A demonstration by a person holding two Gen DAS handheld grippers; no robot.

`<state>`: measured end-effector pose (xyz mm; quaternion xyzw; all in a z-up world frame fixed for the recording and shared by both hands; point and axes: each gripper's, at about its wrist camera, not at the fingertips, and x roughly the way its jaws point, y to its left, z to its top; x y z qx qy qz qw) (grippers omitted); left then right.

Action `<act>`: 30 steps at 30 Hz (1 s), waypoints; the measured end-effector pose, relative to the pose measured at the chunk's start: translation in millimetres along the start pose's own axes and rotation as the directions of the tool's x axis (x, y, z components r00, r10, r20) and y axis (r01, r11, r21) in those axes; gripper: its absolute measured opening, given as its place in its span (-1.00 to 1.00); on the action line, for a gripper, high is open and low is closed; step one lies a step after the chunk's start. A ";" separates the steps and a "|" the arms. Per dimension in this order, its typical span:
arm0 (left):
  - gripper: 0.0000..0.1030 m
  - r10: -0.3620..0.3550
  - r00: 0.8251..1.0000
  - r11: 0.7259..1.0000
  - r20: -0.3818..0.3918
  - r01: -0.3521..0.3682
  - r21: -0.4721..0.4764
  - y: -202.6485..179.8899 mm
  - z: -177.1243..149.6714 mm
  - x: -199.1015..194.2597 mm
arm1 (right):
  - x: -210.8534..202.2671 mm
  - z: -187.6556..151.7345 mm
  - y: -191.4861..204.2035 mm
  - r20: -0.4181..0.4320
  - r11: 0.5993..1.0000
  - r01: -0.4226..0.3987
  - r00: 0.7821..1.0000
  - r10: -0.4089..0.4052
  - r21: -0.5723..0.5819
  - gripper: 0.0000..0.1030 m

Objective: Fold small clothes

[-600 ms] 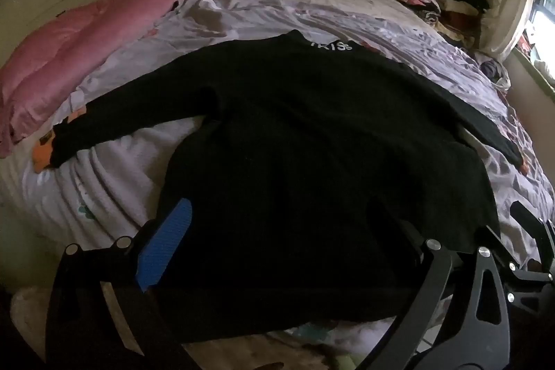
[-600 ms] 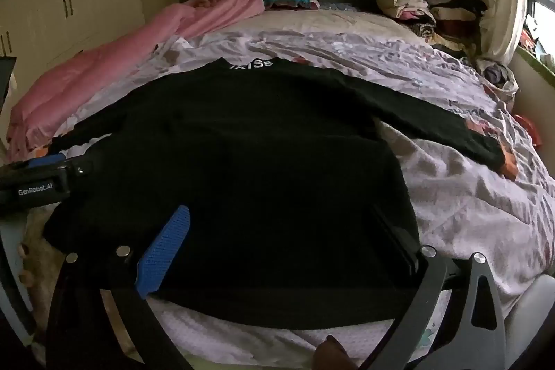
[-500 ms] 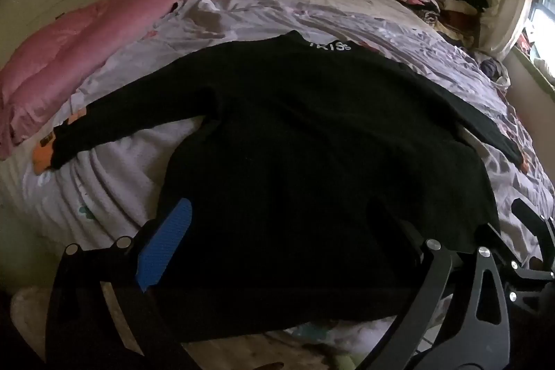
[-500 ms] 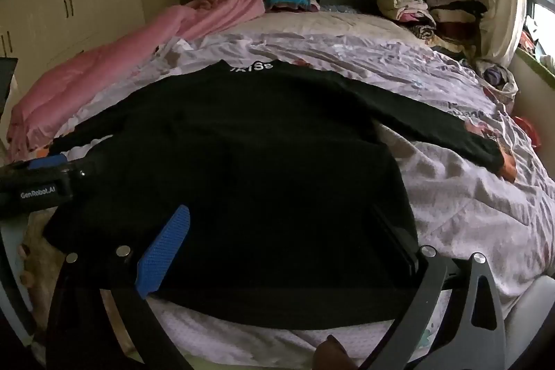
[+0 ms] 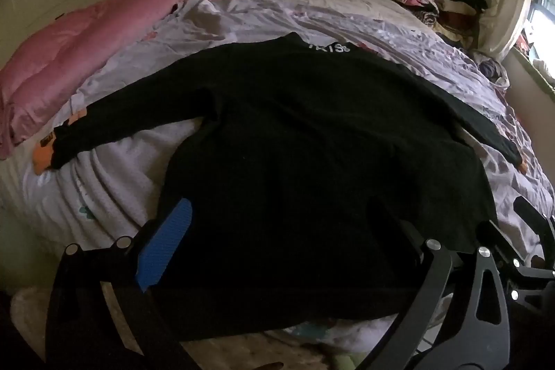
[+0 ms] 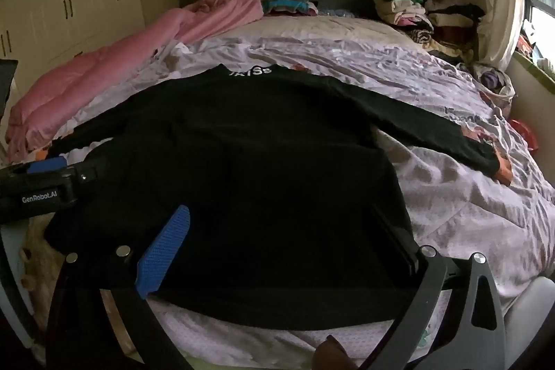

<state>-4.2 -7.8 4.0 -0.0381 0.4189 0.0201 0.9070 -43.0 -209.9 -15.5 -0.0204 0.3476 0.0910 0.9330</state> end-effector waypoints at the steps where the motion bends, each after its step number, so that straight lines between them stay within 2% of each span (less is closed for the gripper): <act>1: 0.84 0.000 1.000 1.000 0.000 0.000 0.000 -0.2 -0.1 -0.4 | 0.7 -0.7 -0.6 -0.001 1.000 -0.002 1.000 0.002 0.000 0.92; 30: 0.84 -0.004 1.000 1.000 0.005 0.004 -0.004 2.9 1.2 -2.1 | -2.6 1.9 6.2 0.010 1.000 0.000 1.000 0.000 -0.011 0.92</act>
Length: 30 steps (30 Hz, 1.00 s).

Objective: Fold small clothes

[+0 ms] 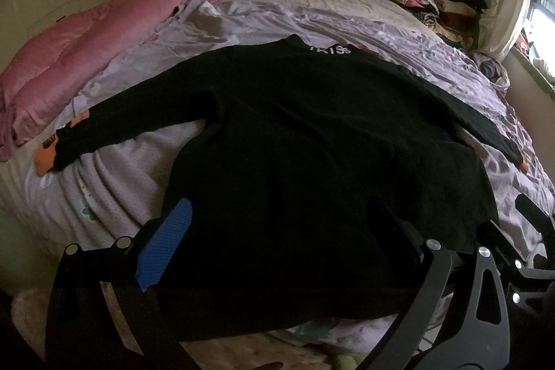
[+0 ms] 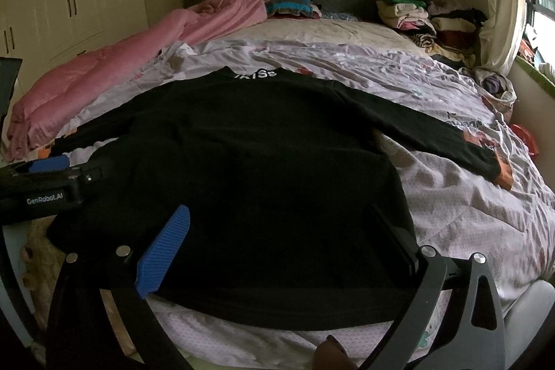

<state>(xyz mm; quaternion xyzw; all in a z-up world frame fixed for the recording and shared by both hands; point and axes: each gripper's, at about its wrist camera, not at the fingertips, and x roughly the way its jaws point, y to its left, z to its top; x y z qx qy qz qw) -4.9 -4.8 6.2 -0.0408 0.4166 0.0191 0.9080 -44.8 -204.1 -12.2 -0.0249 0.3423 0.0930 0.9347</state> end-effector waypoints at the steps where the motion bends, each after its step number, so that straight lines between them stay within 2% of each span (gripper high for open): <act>1: 0.84 0.000 1.000 1.000 -0.001 0.000 0.001 0.0 0.3 -0.9 | -0.4 0.7 0.9 0.001 1.000 0.000 1.000 0.000 -0.001 0.92; 30: 0.84 0.009 1.000 1.000 -0.001 -0.009 -0.005 1.6 1.2 -2.3 | 4.0 2.6 4.0 0.004 1.000 -0.017 1.000 0.017 0.007 0.92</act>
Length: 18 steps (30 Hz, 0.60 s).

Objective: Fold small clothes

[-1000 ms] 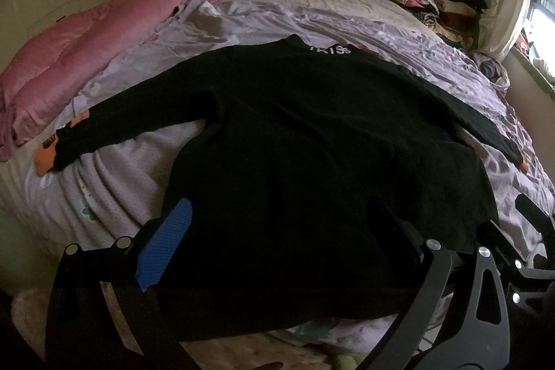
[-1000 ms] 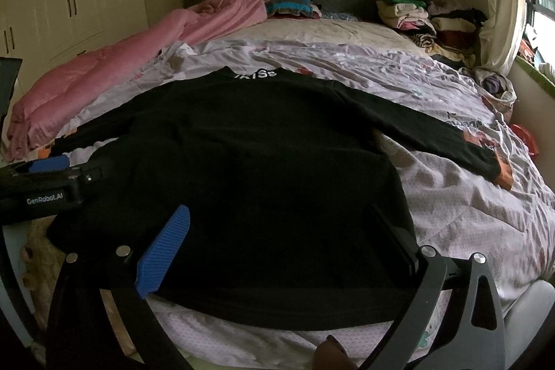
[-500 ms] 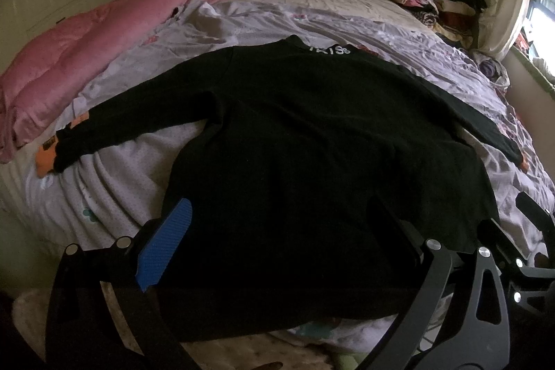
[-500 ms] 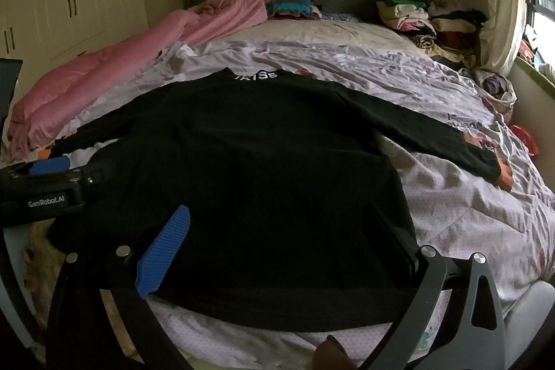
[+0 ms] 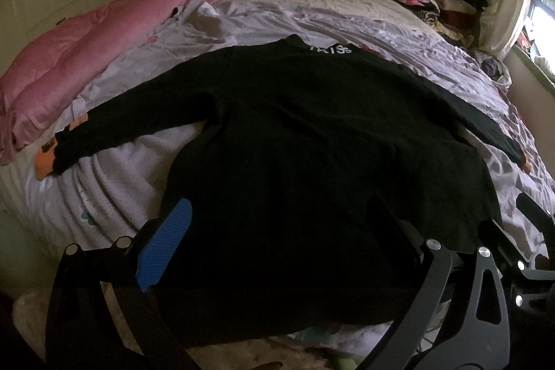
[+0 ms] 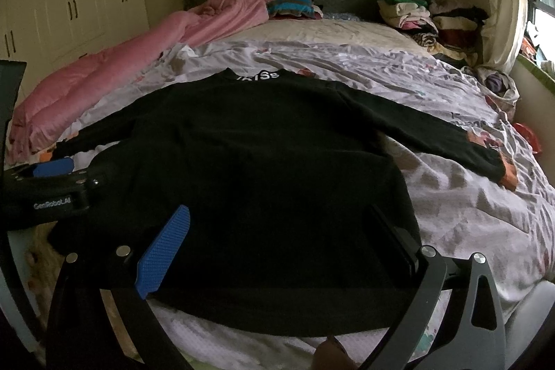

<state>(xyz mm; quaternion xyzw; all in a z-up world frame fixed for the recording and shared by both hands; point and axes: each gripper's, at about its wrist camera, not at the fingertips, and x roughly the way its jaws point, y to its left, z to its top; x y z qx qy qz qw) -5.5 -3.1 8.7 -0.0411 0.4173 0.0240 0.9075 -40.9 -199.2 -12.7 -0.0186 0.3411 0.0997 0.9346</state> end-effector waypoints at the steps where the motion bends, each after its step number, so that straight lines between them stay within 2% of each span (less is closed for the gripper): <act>1: 0.84 0.001 1.000 1.000 -0.002 -0.001 -0.004 0.8 0.7 -0.5 | 1.6 0.8 -0.7 0.000 1.000 -0.003 1.000 0.003 0.002 0.92; 6: 0.84 0.008 1.000 1.000 -0.001 -0.008 -0.005 3.3 6.1 -1.7 | 9.6 7.9 -2.4 0.001 1.000 -0.012 1.000 0.012 0.007 0.92; 18: 0.84 0.017 1.000 0.999 -0.005 -0.017 -0.036 0.7 44.1 23.5 | 23.4 40.9 -14.8 0.028 0.999 -0.016 0.999 0.015 0.034 0.92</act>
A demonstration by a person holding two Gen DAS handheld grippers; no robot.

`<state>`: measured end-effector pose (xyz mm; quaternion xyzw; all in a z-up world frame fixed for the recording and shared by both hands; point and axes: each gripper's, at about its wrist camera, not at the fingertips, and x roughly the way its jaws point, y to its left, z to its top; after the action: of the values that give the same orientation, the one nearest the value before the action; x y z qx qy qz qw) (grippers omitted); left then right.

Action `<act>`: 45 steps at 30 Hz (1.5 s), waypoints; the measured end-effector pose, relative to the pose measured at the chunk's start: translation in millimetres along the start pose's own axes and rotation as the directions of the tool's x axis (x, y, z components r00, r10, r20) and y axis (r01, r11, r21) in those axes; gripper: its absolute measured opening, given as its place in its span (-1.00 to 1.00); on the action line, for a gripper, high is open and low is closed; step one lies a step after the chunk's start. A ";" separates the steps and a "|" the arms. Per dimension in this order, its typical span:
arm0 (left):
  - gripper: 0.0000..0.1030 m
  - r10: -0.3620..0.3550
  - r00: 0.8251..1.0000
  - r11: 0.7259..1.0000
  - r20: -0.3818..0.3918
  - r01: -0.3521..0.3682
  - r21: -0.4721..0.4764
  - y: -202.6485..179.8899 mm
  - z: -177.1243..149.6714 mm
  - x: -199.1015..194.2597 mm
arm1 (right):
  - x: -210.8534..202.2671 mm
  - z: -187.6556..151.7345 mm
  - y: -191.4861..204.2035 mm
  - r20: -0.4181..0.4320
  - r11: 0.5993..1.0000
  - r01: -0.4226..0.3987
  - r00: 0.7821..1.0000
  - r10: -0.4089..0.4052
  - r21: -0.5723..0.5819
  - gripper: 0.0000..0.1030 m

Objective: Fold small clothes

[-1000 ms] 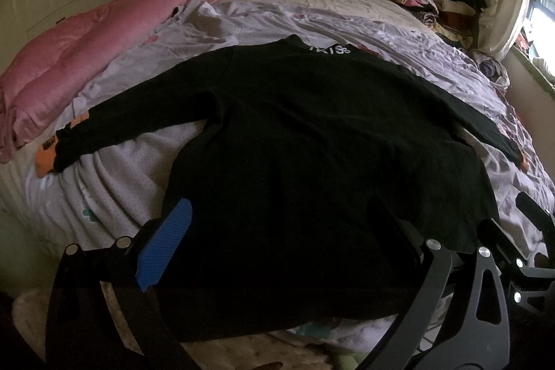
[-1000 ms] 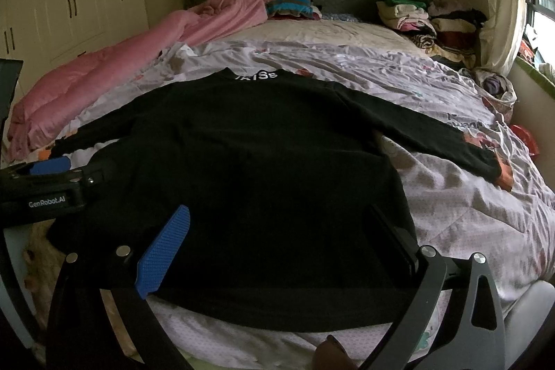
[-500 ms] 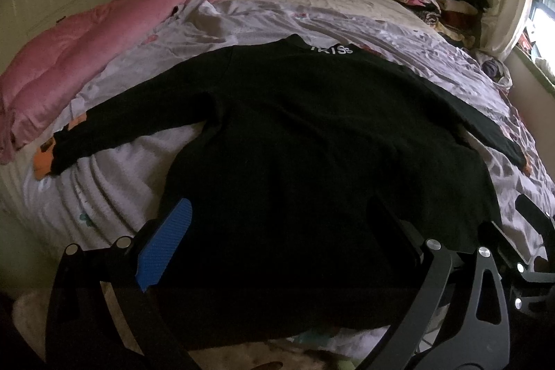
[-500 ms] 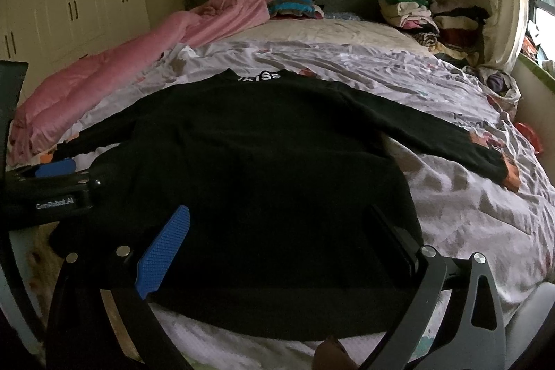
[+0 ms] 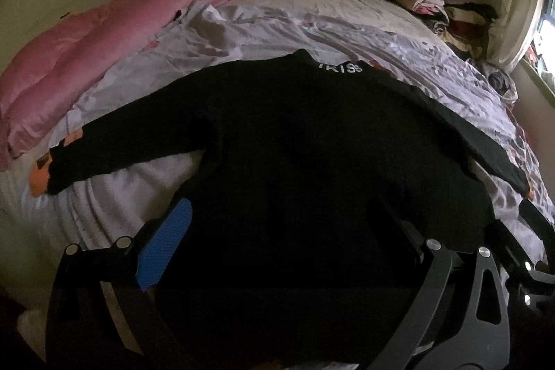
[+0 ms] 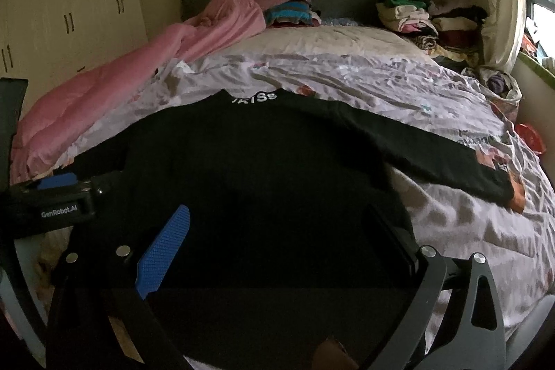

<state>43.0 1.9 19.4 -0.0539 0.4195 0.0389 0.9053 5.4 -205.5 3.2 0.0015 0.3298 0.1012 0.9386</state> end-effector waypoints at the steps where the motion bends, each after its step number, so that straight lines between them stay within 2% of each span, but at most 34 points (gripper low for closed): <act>1: 0.84 0.001 1.000 1.000 -0.001 -0.001 -0.002 0.2 2.3 1.6 | 0.6 1.3 -0.8 0.000 1.000 0.001 1.000 -0.001 0.002 0.92; 11: 0.84 -0.010 1.000 1.000 -0.005 0.010 -0.004 -8.6 24.2 15.3 | 17.3 17.2 -5.5 -0.014 1.000 0.005 1.000 -0.005 0.009 0.92; 22: 0.84 -0.012 1.000 1.000 -0.002 0.012 0.018 -26.5 52.7 35.3 | 31.3 50.4 -30.0 0.022 0.997 0.046 0.999 -0.048 0.054 0.92; 34: 0.84 -0.005 1.000 0.999 -0.009 0.005 0.032 -41.4 81.7 58.6 | 51.4 71.9 -81.7 0.021 0.978 0.130 0.991 -0.135 0.165 0.92; 38: 0.84 -0.023 1.000 0.999 -0.013 0.023 0.035 -51.2 92.8 67.6 | 56.1 73.7 -103.3 0.013 0.964 0.164 0.985 -0.170 0.208 0.92; 45: 0.84 -0.012 1.000 0.998 -0.003 0.012 0.067 -70.8 104.0 83.8 | 61.6 71.4 -142.3 -0.014 0.932 0.232 0.971 -0.237 0.277 0.92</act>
<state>183.8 -52.6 26.7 -0.0263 0.4215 0.0193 0.9063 123.4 -328.5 11.1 0.0944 0.3292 -0.0586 0.9377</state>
